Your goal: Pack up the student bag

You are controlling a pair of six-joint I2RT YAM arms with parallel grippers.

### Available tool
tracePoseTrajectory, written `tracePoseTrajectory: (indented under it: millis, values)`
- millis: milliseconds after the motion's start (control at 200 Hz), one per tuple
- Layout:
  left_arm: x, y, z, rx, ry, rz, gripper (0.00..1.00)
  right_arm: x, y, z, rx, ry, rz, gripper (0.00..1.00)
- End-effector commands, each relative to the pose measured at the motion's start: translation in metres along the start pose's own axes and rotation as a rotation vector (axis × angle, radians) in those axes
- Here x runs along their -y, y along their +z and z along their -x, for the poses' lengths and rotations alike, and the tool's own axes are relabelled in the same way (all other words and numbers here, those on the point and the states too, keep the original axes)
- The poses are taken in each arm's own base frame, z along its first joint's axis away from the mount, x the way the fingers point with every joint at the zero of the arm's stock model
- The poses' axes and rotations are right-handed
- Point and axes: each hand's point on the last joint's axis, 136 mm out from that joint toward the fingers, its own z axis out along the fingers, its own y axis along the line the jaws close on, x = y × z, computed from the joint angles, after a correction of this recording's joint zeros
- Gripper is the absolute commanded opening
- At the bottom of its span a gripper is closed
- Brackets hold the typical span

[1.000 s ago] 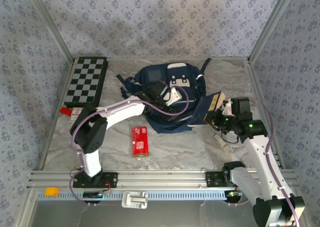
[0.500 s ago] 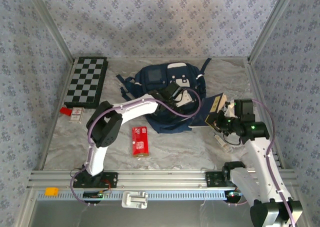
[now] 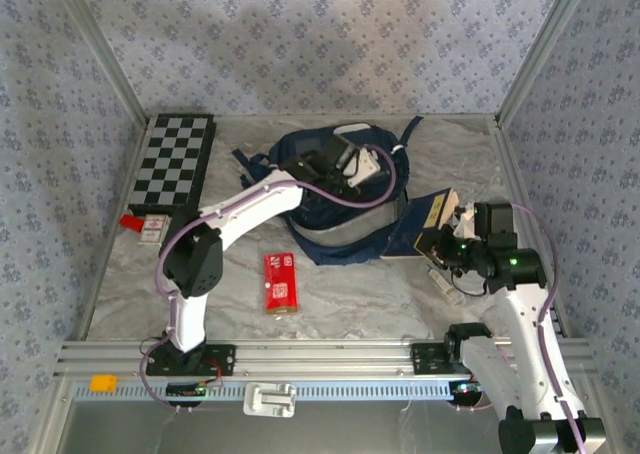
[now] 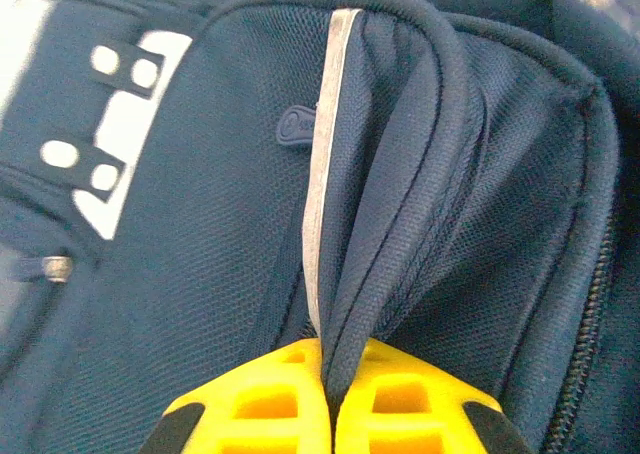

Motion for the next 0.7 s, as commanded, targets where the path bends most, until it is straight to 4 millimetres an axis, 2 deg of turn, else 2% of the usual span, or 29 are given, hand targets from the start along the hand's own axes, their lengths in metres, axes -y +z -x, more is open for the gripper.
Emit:
tracePoseTrajectory:
  millis: [0,140,250,285,400,515,695]
  values:
    - [-0.042,-0.067,0.057,0.175,-0.094,0.130,0.00,-0.022,0.005,0.005,-0.025,-0.035,0.102,0.00]
    - [-0.051,-0.087,0.074,0.211,-0.108,0.149,0.00,-0.059,0.026,0.009,-0.061,-0.127,0.261,0.00]
    - [-0.052,-0.096,0.080,0.226,-0.122,0.149,0.00,-0.076,0.051,0.010,-0.093,-0.179,0.297,0.00]
    - [-0.054,-0.107,0.090,0.258,-0.123,0.153,0.00,-0.080,0.061,0.010,-0.108,-0.186,0.302,0.00]
    - [-0.054,-0.113,0.095,0.274,-0.123,0.151,0.00,-0.095,0.090,0.017,-0.097,-0.247,0.302,0.00]
    - [-0.054,-0.116,0.095,0.278,-0.124,0.147,0.00,-0.105,0.119,0.032,-0.013,-0.330,0.278,0.00]
    - [-0.054,-0.114,0.094,0.274,-0.142,0.150,0.00,-0.107,0.176,0.052,-0.012,-0.296,0.311,0.00]
